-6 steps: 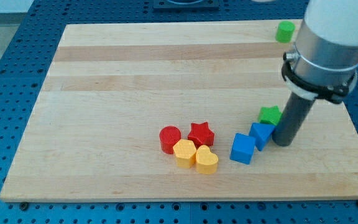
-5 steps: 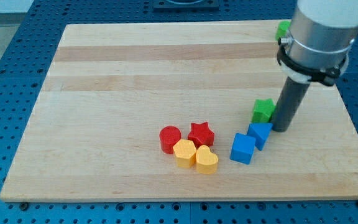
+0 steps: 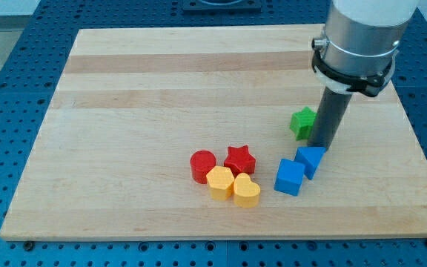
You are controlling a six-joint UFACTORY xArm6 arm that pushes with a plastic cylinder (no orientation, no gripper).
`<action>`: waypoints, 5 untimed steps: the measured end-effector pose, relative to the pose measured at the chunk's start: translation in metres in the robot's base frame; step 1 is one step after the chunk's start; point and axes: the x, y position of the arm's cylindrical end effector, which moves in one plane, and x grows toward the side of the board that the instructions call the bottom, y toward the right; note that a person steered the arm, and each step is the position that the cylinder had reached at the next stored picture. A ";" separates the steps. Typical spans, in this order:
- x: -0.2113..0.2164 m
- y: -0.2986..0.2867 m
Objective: Move the green star slightly up
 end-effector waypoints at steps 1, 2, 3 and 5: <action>0.000 -0.010; 0.000 -0.036; -0.007 -0.039; -0.020 -0.031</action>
